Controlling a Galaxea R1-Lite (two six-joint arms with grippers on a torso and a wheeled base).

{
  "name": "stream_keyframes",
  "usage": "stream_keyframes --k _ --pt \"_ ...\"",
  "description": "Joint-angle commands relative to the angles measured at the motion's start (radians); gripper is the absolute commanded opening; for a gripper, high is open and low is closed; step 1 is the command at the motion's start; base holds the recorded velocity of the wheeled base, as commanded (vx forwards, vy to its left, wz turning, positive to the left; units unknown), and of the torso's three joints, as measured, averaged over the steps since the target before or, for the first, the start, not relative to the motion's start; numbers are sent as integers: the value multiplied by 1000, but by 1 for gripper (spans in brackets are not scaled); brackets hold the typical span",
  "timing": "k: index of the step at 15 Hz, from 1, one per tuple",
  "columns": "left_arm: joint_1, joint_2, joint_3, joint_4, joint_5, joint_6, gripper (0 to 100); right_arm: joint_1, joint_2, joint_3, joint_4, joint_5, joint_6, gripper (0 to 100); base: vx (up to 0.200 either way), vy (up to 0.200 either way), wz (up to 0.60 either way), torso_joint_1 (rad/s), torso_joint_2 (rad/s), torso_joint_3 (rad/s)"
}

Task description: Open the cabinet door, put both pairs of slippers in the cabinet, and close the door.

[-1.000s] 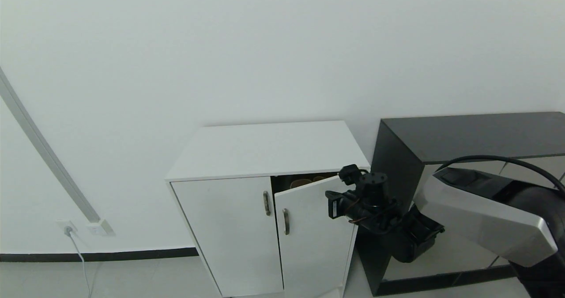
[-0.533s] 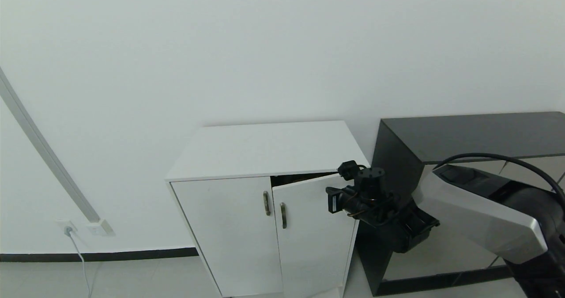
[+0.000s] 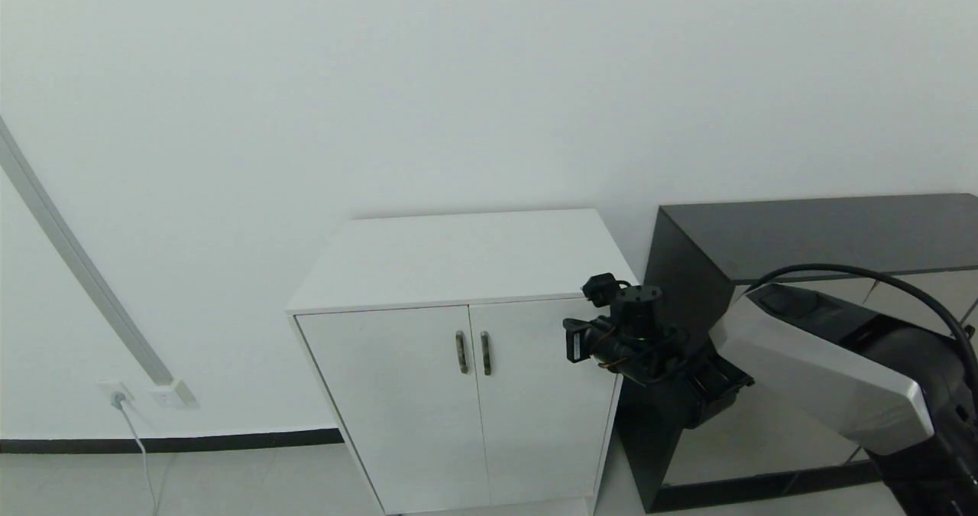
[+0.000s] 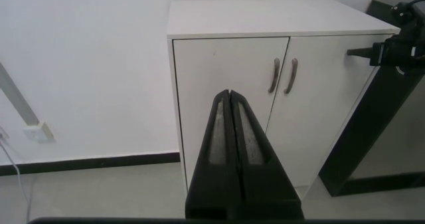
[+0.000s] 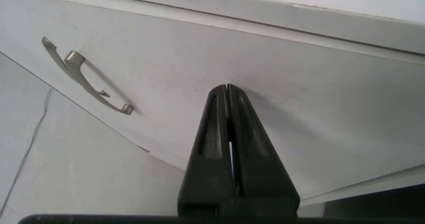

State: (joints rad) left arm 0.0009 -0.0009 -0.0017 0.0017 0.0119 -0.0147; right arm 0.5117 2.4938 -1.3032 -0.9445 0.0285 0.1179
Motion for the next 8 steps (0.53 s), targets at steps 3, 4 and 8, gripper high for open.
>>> stream_keyframes --k 3,4,8 --pt "1 1 0 0 0 -1 0 -1 16 -13 0 1 0 0 0 0 0 0 0 0" --pt "1 1 0 0 0 -1 0 -1 16 -14 -2 1 -1 0 0 0 0 0 0 0" --pt "1 1 0 0 0 -1 0 -5 14 -18 0 1 -21 0 0 0 0 0 0 0"
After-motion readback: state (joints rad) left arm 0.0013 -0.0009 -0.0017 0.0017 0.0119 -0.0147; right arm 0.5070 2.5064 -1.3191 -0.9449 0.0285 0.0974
